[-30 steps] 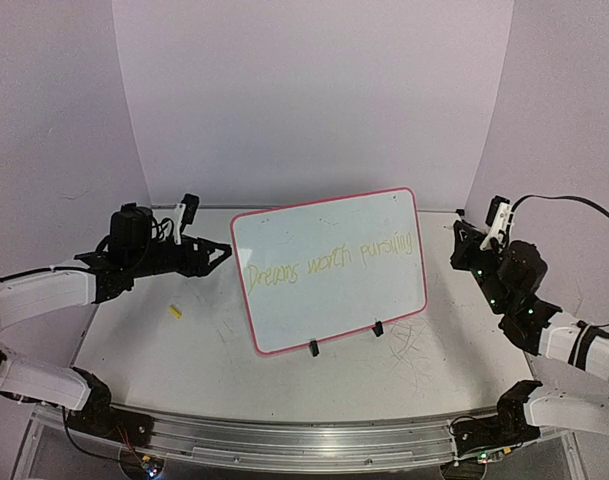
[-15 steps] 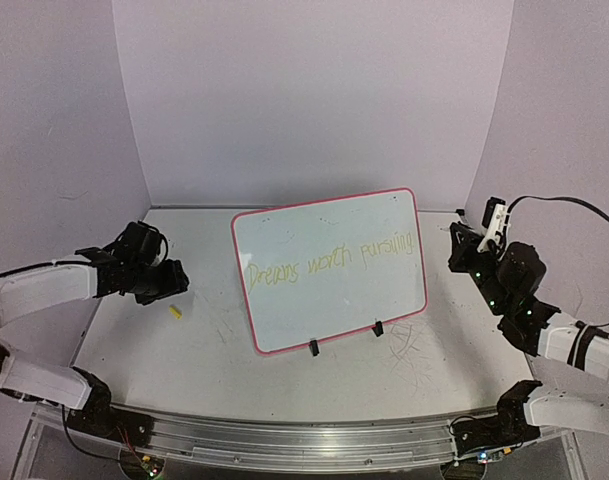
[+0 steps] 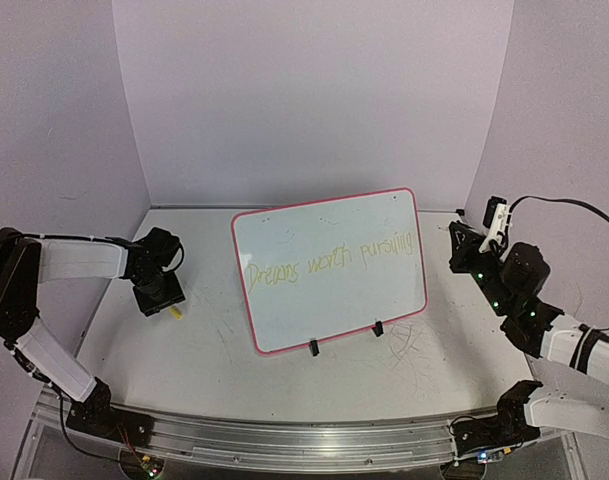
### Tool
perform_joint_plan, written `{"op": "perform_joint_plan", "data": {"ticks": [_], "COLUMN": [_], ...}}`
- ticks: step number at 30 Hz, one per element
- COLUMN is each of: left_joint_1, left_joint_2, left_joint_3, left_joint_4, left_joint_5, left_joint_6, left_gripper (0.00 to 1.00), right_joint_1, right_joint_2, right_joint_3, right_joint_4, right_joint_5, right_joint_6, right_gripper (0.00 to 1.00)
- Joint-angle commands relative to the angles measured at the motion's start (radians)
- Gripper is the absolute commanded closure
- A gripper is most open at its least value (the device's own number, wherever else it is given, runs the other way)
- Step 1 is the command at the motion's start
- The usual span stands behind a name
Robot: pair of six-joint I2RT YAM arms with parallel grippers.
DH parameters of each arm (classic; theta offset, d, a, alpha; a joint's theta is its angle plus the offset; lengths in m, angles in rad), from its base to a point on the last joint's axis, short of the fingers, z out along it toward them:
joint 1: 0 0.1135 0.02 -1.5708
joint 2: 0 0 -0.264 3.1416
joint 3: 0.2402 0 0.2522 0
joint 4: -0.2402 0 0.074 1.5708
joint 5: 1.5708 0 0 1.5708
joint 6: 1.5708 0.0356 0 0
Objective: Write a sentence on the whiteboard
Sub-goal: Pick up the pen cap from the corner of the board.
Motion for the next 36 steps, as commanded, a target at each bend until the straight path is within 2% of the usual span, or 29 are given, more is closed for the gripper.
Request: {"op": "perform_joint_plan", "data": {"ticks": [1,5,9,12,23,36], "left_joint_1": [0.000,0.000,-0.002,-0.005,-0.037,-0.071], "left_joint_2": [0.022,0.075,0.139,0.167,0.181,0.226], "left_joint_3": [0.022,0.022,0.030,0.028,0.010,-0.013], "left_joint_4": [0.015,0.031,0.036,0.045,0.044,0.014], "left_joint_5": [-0.001,0.002,0.014,0.016,0.009,0.015], "left_joint_6": [-0.092,-0.124,-0.129,-0.131,-0.136,-0.150], "left_gripper": [0.45,0.46,0.55,0.58,0.71,0.73], "right_joint_1": [-0.002,-0.002,-0.001,-0.002,-0.002,-0.002], "right_joint_2": [-0.023,-0.023,-0.030,-0.028,-0.030,-0.042], "right_joint_3": [-0.005,-0.004,-0.006,-0.008,-0.010,-0.013], "right_joint_4": [0.014,0.013,0.012,0.011,0.011,0.010], "right_joint_5": [-0.012,-0.015,-0.013,-0.011,0.001,0.015], "right_joint_6": [-0.001,0.001,0.001,0.002,0.002,-0.001], "right_gripper": [1.00,1.00,1.00,1.00,1.00,1.00]}}
